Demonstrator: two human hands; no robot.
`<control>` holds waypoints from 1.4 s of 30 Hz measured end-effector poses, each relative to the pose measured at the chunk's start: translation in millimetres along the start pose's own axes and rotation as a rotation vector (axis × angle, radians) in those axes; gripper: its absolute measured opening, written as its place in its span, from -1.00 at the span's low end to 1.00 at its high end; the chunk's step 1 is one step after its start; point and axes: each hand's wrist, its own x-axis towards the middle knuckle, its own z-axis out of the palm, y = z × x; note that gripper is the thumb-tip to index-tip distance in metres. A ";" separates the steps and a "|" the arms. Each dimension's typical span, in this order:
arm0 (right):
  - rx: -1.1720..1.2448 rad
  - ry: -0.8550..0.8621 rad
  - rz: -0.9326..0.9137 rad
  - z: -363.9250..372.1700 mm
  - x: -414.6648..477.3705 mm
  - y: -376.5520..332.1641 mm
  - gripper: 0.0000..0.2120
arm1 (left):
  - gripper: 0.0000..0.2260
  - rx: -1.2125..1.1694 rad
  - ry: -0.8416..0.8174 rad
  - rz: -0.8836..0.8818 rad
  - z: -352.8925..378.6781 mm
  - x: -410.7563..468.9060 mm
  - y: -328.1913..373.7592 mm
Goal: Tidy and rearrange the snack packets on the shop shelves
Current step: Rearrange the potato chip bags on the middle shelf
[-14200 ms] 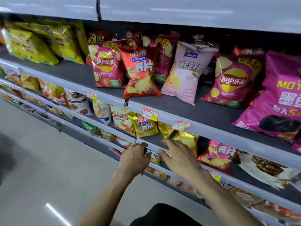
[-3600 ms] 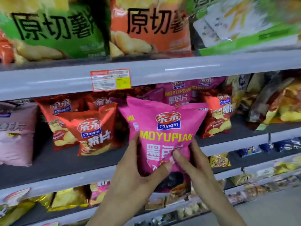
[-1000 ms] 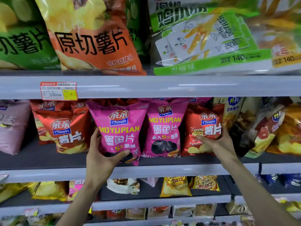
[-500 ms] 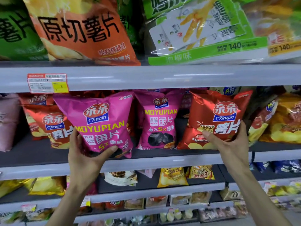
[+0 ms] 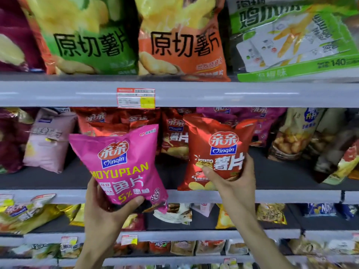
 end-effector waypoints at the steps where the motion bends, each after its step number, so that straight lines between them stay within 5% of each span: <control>1: 0.000 0.006 -0.008 14.8 -1.5 1.6 -0.15 | -0.15 0.003 0.003 -0.004 -10.1 -0.1 -1.2; 10: -0.142 0.051 -0.005 111.3 21.5 35.6 -0.07 | -0.15 -0.015 0.022 -0.052 -55.3 6.6 -2.1; 22: -0.246 -0.037 0.030 116.4 30.7 60.8 -0.08 | -0.04 -0.010 -0.035 -0.112 -49.2 6.0 -4.2; 28: -0.315 -0.164 0.068 98.1 28.6 49.8 0.19 | -0.01 -0.017 -0.061 -0.119 -23.7 -3.9 -1.0; 32: -0.266 -0.186 0.060 65.5 9.0 30.0 -0.15 | -0.02 0.016 -0.105 -0.106 -1.5 -11.5 3.0; 37: -0.061 -0.427 0.099 22.7 -17.1 2.8 -0.49 | -0.10 0.047 -0.202 -0.064 44.5 -18.1 15.4; 42: -0.085 -0.595 0.091 -29.4 -20.9 -5.4 -0.35 | -0.02 0.054 -0.259 -0.041 100.7 -29.4 25.2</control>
